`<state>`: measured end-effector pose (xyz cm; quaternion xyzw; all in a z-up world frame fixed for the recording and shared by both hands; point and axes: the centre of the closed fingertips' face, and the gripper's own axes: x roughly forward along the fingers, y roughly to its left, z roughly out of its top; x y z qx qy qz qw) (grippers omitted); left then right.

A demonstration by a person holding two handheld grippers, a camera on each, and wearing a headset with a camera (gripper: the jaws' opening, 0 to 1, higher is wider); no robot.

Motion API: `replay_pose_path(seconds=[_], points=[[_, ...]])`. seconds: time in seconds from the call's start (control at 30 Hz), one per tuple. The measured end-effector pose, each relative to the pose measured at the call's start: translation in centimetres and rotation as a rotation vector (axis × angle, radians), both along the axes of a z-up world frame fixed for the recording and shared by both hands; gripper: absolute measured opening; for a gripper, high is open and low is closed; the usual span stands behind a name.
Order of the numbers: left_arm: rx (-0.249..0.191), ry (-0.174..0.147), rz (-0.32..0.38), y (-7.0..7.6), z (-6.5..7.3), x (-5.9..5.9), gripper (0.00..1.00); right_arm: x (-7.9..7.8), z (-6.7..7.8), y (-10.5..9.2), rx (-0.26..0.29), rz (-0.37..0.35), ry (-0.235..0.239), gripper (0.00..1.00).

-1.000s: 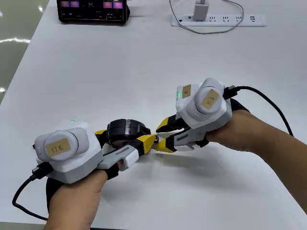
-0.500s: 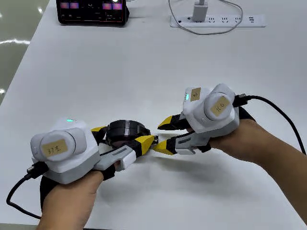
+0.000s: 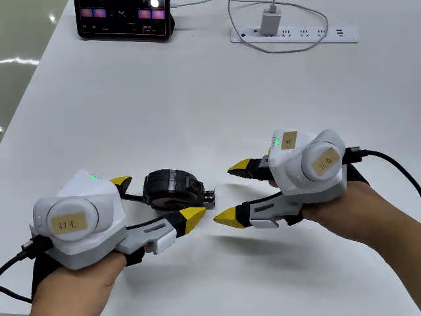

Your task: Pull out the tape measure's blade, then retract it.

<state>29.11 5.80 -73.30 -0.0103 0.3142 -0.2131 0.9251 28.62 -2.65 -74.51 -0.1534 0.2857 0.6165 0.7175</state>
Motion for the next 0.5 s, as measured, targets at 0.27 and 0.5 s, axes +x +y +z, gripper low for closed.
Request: replay_pose_path(seconds=[0.27, 0.5], points=[[0.017, -0.024, -0.074, -0.5, 0.7, -0.5, 0.9, 0.2, 0.8, -0.8, 0.007, -0.06, -0.013, 0.63], [0.013, -0.035, -0.121, -0.8, 1.1, -0.9, 0.92, 0.1, 1.5, -1.6, 0.019, -0.097, -0.024, 0.71]])
